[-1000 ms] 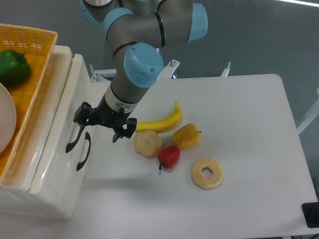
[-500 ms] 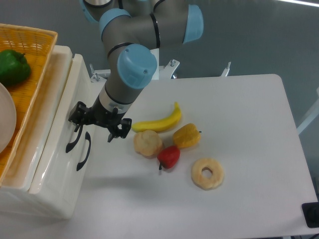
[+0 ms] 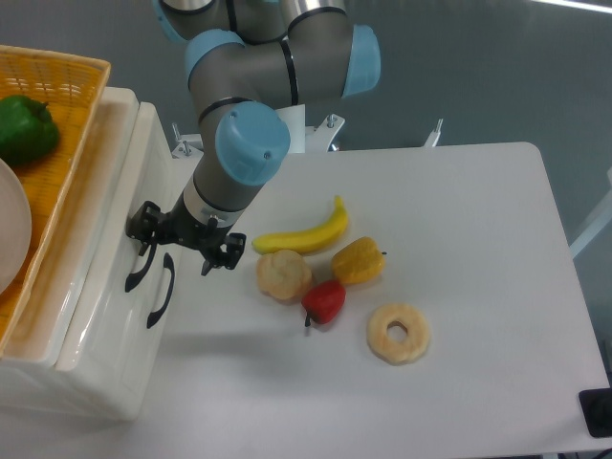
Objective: Slide open the top white drawer
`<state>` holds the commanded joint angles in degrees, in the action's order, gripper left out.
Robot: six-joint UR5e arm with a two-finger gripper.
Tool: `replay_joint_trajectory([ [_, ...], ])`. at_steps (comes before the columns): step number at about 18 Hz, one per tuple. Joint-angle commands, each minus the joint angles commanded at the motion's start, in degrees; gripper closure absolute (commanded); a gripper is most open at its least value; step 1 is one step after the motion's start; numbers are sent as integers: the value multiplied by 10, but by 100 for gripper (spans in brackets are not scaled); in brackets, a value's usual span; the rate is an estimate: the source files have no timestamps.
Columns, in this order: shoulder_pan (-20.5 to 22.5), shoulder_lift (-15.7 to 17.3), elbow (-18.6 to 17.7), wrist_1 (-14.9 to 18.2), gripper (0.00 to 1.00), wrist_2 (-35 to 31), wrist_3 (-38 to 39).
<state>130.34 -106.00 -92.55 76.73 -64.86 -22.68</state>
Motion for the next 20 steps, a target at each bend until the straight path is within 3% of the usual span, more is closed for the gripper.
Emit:
replay_joint_trajectory([
  [9, 0, 4, 11, -2, 0, -38, -2],
  [20, 3, 4, 22, -3, 0, -39, -5],
])
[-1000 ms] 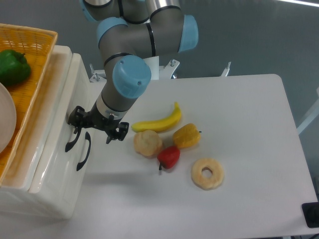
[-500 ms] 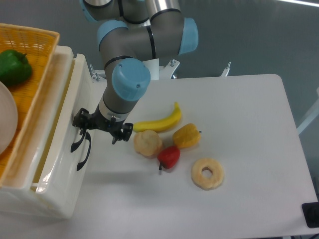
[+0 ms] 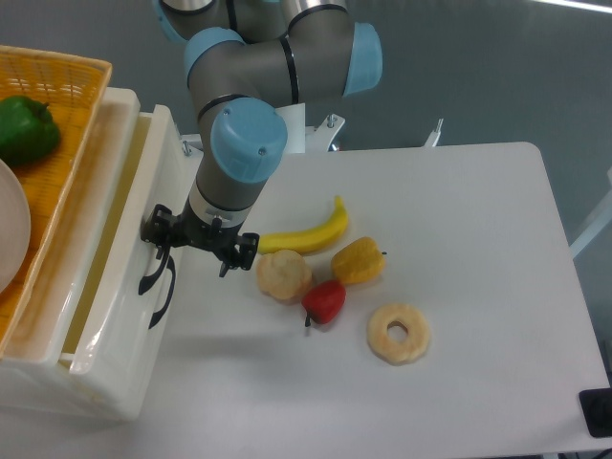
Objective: Slide open the top white drawer
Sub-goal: 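Pull the handle outward, sliding the upper white drawer open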
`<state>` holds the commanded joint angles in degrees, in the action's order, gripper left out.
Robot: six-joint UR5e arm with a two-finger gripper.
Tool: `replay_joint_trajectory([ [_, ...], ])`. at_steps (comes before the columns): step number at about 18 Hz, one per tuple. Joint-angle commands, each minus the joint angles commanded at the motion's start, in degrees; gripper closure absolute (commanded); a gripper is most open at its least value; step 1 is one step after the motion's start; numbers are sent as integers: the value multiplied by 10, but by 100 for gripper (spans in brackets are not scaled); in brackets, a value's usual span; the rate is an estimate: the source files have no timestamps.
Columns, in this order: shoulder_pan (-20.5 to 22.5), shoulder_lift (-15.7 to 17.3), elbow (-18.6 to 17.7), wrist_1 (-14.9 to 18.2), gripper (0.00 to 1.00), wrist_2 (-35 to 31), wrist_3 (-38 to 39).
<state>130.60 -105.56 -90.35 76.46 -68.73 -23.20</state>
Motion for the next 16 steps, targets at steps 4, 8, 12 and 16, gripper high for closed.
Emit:
replay_joint_trajectory([
  [4, 1, -4, -3, 1, 0, 0, 0],
  [8, 3, -3, -2, 0, 0, -9, 0],
  [12, 9, -2, 0, 0, 0, -10, 0],
  [16, 25, 1, 0, 1, 0, -10, -26],
])
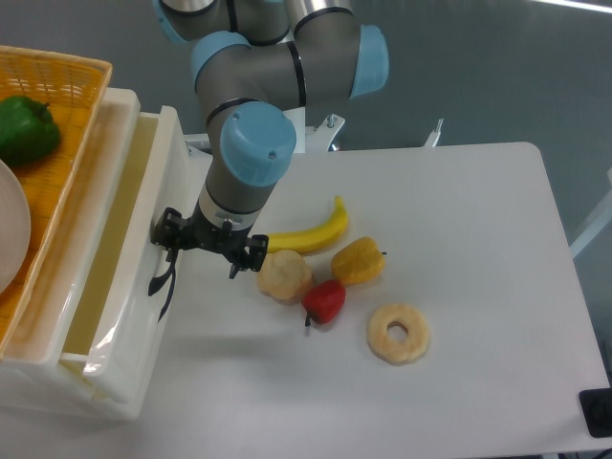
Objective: Slide open the top white drawer
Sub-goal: 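Pull the handle outward, sliding the upper white drawer open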
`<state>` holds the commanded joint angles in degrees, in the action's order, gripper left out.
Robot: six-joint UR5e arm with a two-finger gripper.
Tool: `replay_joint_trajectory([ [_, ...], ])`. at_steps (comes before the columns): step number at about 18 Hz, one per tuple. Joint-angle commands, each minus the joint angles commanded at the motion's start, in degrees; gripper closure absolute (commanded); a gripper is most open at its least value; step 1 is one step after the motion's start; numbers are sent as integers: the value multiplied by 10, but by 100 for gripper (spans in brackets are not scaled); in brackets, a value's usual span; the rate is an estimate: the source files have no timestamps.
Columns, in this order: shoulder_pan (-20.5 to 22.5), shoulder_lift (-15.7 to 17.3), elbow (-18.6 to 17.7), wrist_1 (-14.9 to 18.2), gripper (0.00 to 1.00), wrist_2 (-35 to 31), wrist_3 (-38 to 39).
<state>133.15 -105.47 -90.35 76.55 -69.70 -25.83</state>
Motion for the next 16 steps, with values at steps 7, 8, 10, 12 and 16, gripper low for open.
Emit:
replay_joint_trajectory([
  [7, 20, -4, 0, -1, 0, 0, -19],
  [8, 25, -4, 0, -1, 0, 0, -22],
  [10, 32, -4, 0, -1, 0, 0, -29],
  [12, 39, -4, 0, -1, 0, 0, -33],
  [16, 54, -6, -1, -1, 0, 0, -36],
])
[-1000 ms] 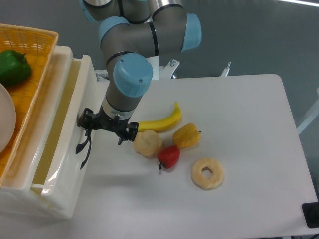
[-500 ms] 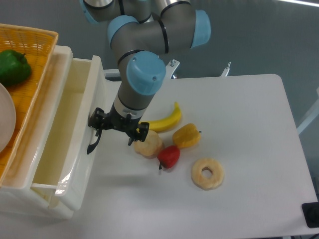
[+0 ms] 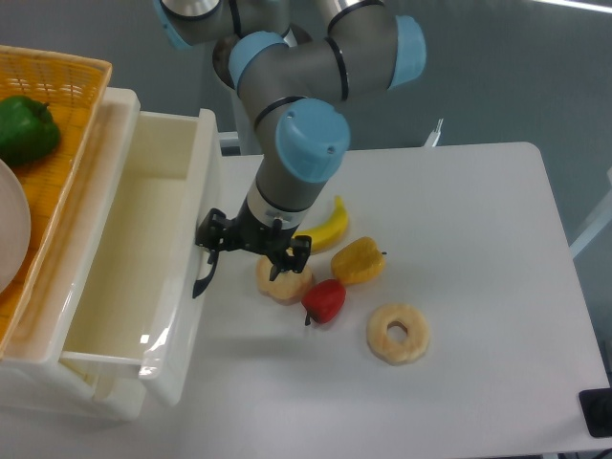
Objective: Slide open the top white drawer
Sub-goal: 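Pull the handle outward, sliding the upper white drawer open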
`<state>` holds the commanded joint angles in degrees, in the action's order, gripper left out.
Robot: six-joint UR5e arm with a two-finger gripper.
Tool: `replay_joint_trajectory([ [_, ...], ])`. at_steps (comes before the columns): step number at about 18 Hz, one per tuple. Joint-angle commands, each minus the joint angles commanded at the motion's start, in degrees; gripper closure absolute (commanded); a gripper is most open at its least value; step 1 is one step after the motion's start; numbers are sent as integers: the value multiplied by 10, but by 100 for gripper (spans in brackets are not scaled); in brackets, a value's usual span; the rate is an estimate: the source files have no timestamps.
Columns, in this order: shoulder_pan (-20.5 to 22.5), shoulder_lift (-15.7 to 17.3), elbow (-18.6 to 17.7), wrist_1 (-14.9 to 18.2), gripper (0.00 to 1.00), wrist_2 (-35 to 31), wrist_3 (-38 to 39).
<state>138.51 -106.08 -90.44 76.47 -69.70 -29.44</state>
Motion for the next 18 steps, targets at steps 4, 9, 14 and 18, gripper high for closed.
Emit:
replay_joint_trajectory([
  [4, 12, -2, 2, 0, 0, 1, -1],
  [9, 28, -2, 2, 1, 0, 2, -20],
  [14, 39, 0, 2, 2, 0, 10, -28],
  [18, 57, 1, 2, 3, 0, 39, -28],
])
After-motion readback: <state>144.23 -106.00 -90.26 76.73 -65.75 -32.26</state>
